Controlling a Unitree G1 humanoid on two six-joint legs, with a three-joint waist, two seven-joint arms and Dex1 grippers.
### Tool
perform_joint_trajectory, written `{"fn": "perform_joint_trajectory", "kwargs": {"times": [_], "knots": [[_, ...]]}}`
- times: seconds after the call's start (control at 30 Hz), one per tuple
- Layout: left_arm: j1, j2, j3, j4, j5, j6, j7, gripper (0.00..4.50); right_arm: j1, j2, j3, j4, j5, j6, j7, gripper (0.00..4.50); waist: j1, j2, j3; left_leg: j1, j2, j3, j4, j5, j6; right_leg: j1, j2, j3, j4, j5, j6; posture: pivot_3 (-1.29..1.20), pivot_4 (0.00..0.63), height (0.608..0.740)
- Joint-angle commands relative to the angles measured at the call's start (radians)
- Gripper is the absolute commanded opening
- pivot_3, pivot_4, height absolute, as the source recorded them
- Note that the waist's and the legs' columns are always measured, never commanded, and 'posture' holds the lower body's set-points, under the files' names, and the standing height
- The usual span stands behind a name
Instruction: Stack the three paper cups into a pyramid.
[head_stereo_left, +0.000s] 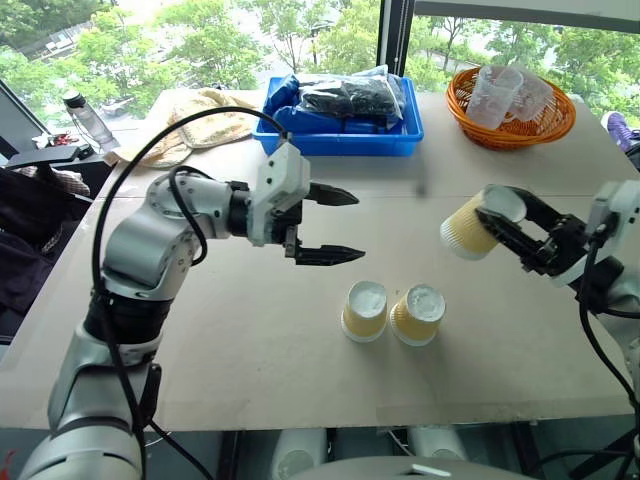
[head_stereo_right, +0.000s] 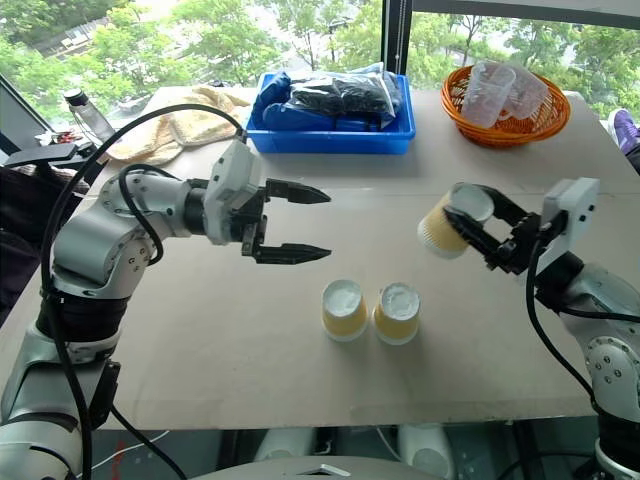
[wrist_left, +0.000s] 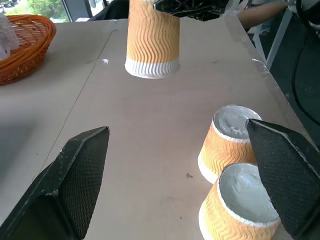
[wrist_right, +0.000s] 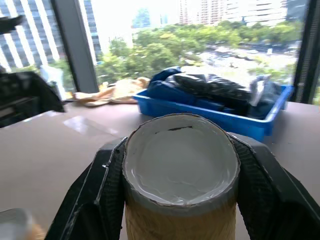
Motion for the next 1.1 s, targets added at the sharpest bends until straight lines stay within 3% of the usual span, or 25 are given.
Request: {"fn": "perform_joint_trajectory", "kwargs": {"times": [0.03,0.27,0.9,1.07,1.1], "knots": [[0.016,0.021,0.047,-0.033,-0.018,-0.031,-0.025,4.5,-0.031,-0.037,0.027,-0.062,0.093,0.05,0.05,2.21,0.002,0.0,0.0,0.0,0.0,0.0,0.0,0.0,0.0,0.0,0.0,0.0,0.0,0.0,0.0,0.0,0.15,0.733],[0.071,0.064,0.095,-0.112,-0.115,0.042,-0.065,4.5,-0.042,-0.081,0.103,-0.112,0.111,0.074,0.124,2.21,0.005,-0.003,0.001,-0.002,0.0,0.0,0.001,0.0,0.0,-0.001,-0.001,0.0,-0.001,0.0,0.0,0.0,0.15,0.733],[0.105,0.119,0.098,-0.134,-0.133,0.043,-0.12,4.5,-0.035,-0.06,0.245,-0.091,-0.09,-0.012,0.212,2.21,0.004,-0.003,0.001,-0.001,-0.001,0.0,0.001,0.0,0.0,0.0,-0.001,-0.001,0.0,0.0,0.0,0.0,0.15,0.733],[0.114,0.124,0.107,-0.137,-0.135,0.041,-0.124,4.5,-0.05,-0.054,0.244,-0.089,-0.091,-0.008,0.205,4.44,0.004,-0.003,0.001,-0.001,-0.001,0.0,0.001,0.0,0.0,0.0,-0.001,-0.001,0.0,0.0,0.0,0.0,0.15,0.733],[0.117,0.124,0.111,-0.138,-0.138,0.042,-0.124,4.5,-0.052,-0.053,0.24,-0.091,-0.089,-0.008,0.203,4.48,0.004,-0.003,0.001,-0.001,-0.001,0.0,0.001,0.0,0.0,-0.001,-0.001,-0.001,0.0,0.0,0.0,0.0,0.15,0.733]]}}
